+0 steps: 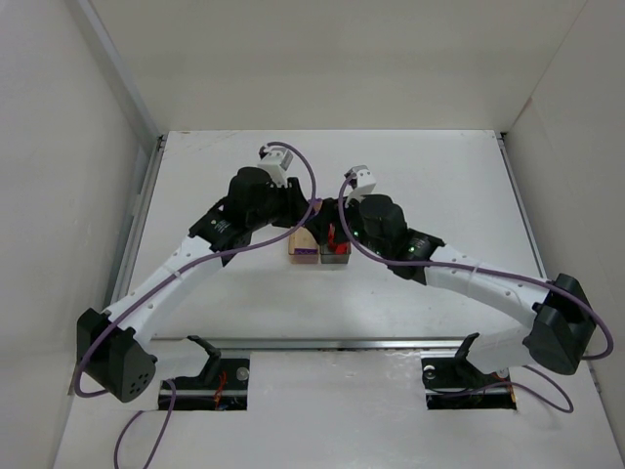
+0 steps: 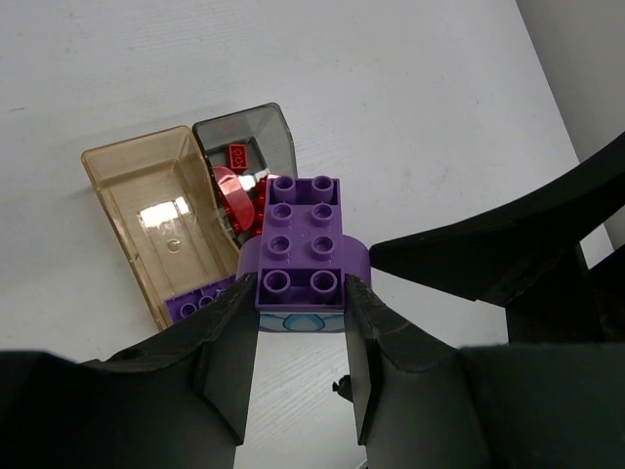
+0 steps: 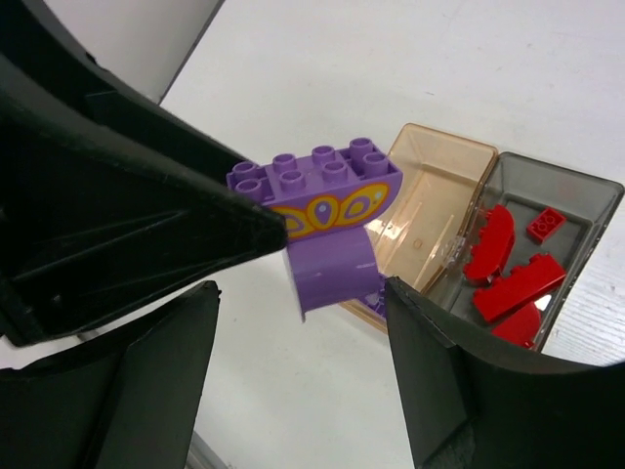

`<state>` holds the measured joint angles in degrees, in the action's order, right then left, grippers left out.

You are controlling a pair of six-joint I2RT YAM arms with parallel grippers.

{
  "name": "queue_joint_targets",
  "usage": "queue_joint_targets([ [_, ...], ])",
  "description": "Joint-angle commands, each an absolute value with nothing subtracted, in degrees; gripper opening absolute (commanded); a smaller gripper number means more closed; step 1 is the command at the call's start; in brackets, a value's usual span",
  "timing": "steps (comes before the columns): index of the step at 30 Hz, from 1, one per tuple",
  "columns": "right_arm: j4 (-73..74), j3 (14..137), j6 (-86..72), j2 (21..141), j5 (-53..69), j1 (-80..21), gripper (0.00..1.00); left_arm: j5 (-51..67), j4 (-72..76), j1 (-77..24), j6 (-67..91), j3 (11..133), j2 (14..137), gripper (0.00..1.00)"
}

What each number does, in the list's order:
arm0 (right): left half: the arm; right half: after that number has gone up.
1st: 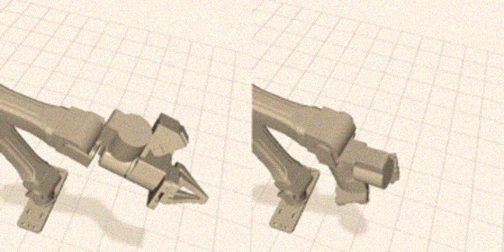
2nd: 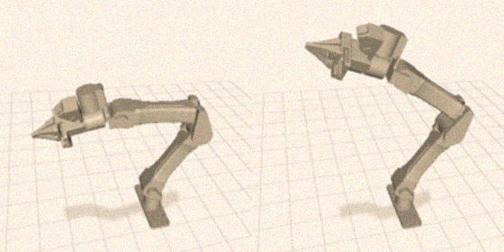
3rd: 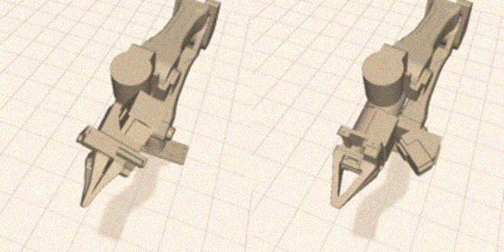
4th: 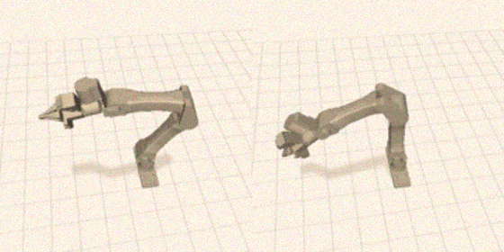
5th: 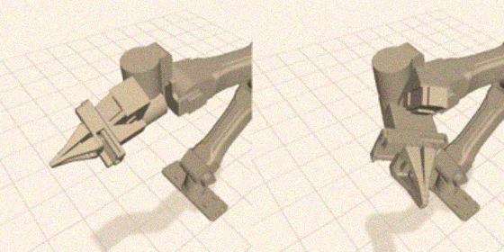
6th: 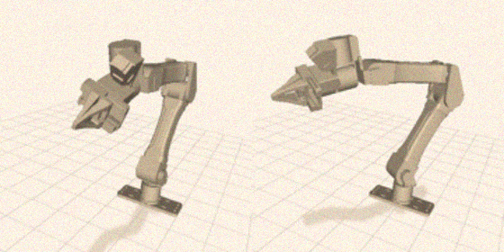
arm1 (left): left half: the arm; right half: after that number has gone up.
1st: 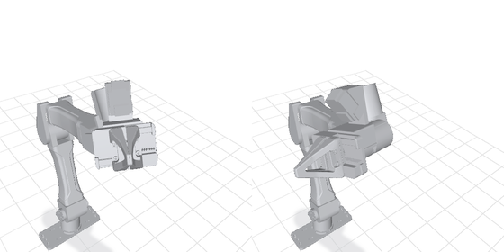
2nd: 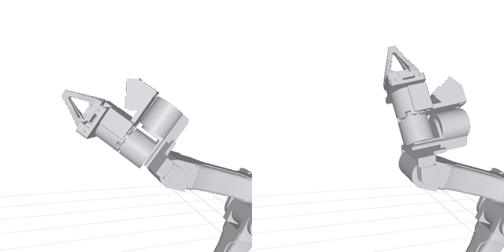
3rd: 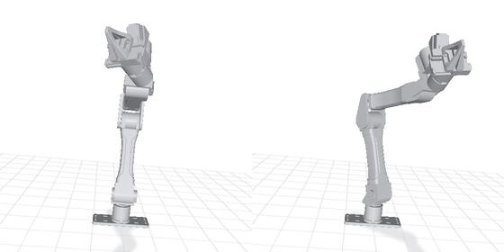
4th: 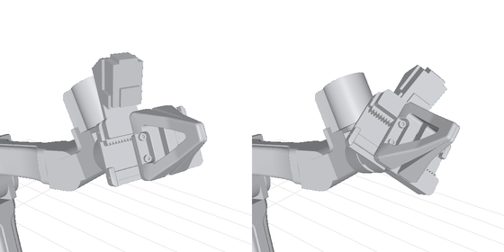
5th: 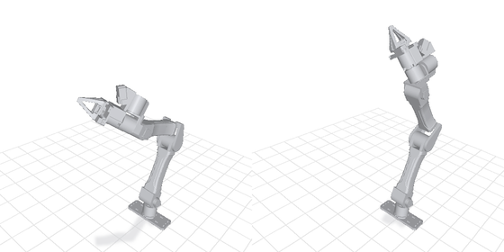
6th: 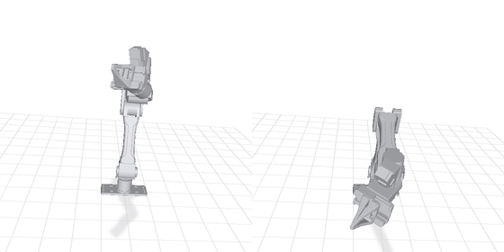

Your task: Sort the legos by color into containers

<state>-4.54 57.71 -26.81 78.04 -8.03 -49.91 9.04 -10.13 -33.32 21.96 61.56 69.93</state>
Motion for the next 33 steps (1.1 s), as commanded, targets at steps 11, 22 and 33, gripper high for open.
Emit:
queue_joint_targets([
  [11,-4.04,62.67,-20.57,81.74,-7.02,-50.1,0.71,14.94,-8.08,-34.1,21.27,63.98,66.62,0.0],
  [22,-5.53,64.34,-21.27,80.96,-8.71,-50.1,0.6,17.66,-11.42,-34.1,26.8,63.98,66.71,0.0],
  [33,-15.38,57.93,-22.32,74.54,-9.23,-50.1,0.27,21.8,-9.58,-33.57,27.86,63.46,66.71,0.0],
])
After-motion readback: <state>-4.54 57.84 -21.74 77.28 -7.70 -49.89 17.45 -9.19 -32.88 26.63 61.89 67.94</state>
